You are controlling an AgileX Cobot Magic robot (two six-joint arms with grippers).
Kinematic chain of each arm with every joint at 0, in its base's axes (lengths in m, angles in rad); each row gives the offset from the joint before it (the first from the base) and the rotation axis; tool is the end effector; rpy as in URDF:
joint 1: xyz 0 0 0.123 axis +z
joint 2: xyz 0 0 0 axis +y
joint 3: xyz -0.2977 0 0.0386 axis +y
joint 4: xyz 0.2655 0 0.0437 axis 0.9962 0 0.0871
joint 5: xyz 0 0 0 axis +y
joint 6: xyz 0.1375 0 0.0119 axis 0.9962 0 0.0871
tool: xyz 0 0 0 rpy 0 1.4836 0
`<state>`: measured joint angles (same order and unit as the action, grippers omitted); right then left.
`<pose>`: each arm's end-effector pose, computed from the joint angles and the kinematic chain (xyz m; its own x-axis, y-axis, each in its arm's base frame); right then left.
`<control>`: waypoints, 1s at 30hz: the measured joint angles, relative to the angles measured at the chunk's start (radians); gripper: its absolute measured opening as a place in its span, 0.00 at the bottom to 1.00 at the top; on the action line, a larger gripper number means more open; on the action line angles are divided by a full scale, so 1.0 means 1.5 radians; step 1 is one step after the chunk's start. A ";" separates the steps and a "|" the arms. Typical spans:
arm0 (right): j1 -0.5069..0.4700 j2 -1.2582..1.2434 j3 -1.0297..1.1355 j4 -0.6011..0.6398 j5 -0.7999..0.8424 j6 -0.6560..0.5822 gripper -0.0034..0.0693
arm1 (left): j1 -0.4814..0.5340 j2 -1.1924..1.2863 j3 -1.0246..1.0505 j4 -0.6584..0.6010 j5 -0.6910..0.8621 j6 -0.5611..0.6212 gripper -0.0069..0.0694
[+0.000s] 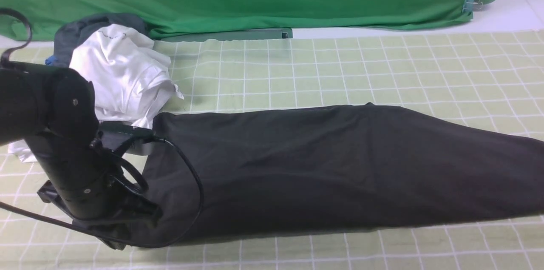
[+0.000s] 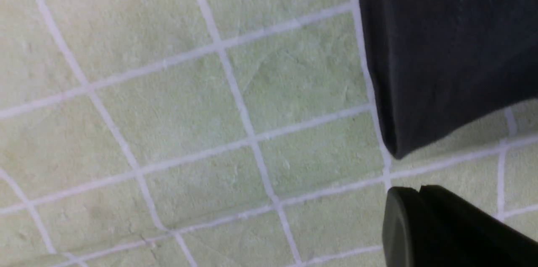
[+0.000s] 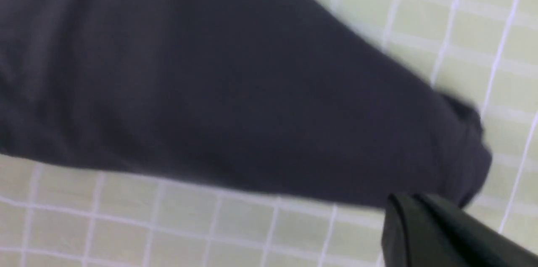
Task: Fold a long-sleeved shirt over a green coffee tablecloth.
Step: 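Pull the folded dark garment lengthwise by its ends to straighten it flat on the table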
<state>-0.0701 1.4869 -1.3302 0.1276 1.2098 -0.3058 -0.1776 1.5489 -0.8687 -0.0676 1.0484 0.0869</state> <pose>0.3226 -0.0062 0.2934 -0.9315 -0.1910 -0.3095 -0.2120 0.9766 0.0354 0.2508 -0.0532 0.1510 -0.9713 0.2282 0.0664 0.2243 0.9726 -0.0620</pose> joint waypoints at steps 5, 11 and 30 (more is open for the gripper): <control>-0.081 -0.001 0.080 -0.001 -0.057 0.044 0.17 | 0.000 -0.001 0.000 0.000 0.009 0.000 0.10; -0.187 0.023 0.129 0.000 -0.142 0.088 0.60 | 0.000 -0.043 0.000 -0.020 0.000 0.000 0.10; -0.213 0.277 0.115 0.069 -0.231 0.029 0.82 | 0.000 -0.309 0.001 -0.077 0.007 0.002 0.10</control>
<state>-0.3894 1.9022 -1.1583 0.2303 0.8628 -0.2623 -0.1776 1.0854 -0.8679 -0.1838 1.0582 0.0892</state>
